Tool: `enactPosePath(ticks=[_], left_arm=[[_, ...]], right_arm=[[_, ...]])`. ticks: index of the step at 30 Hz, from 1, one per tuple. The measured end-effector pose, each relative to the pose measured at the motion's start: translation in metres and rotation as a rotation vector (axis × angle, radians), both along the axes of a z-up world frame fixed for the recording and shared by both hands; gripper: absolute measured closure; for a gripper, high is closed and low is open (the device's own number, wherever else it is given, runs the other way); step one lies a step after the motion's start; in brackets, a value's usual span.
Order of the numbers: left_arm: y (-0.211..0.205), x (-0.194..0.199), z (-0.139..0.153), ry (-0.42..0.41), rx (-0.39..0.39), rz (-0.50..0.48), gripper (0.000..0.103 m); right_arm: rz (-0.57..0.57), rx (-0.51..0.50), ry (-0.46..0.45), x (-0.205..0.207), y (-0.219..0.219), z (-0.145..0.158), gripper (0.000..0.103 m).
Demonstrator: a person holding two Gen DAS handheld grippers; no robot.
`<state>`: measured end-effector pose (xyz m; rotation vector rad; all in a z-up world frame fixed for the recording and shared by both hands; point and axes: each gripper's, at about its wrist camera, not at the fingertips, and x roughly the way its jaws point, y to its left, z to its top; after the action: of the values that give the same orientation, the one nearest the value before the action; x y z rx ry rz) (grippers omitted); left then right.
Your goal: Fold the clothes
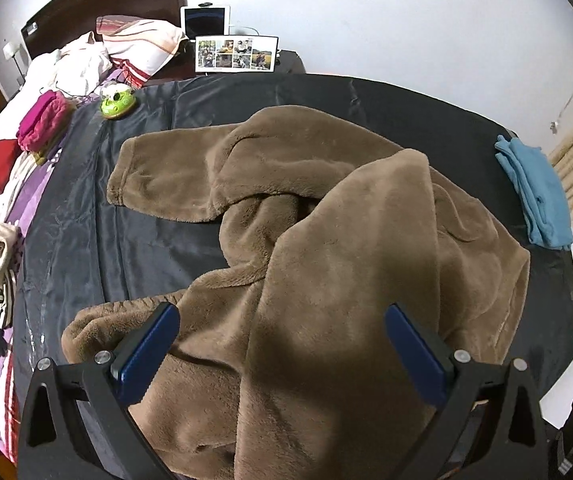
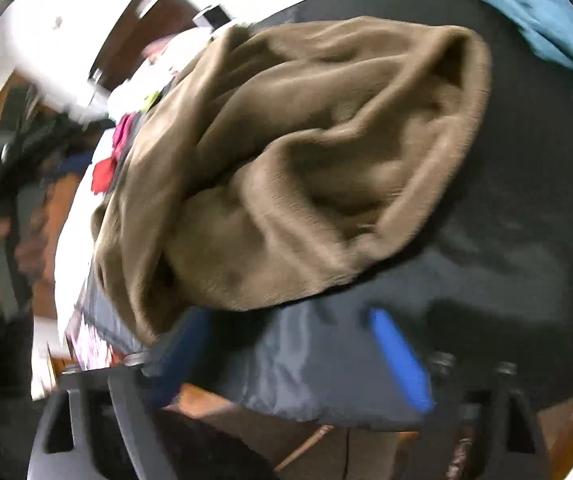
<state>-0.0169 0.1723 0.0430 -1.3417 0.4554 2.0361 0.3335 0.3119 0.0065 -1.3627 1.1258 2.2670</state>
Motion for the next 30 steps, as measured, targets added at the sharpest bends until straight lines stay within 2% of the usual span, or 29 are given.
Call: enactPosePath(ticks=[8,11,16,18,22,25,28,30], left_arm=[[0.038,-0.006,0.006,0.008,0.002,-0.061,0.000],[0.056,-0.008,0.001,-0.007,-0.006,-0.098,0.000],[0.078,-0.023,-0.008,0.014,-0.038,-0.139,0.000],[0.085,-0.041,-0.006,0.027,-0.036,-0.123,0.000],[0.102,-0.076,0.003,-0.004,0.040,-0.138,0.000],[0.126,-0.092,0.008,0.047,0.059,-0.218,0.000],[0.154,-0.098,0.002,0.110,0.025,-0.335,0.001],[0.171,-0.099,-0.008,0.115,-0.001,-0.421,0.001]], right_arm=[[-0.129,-0.008,0.025,-0.002,0.014,0.007,0.013],[-0.183,0.027,0.034,-0.006,0.013,0.015,0.013],[-0.236,0.084,0.025,-0.012,0.022,0.028,0.013],[-0.232,0.109,0.026,-0.015,0.022,0.034,0.013],[-0.192,0.154,0.022,-0.037,0.015,0.039,0.013],[-0.139,0.164,0.027,-0.059,0.004,0.037,0.013],[-0.072,0.174,0.043,-0.079,-0.007,0.037,0.013],[-0.007,0.197,0.047,-0.095,-0.017,0.037,0.013]])
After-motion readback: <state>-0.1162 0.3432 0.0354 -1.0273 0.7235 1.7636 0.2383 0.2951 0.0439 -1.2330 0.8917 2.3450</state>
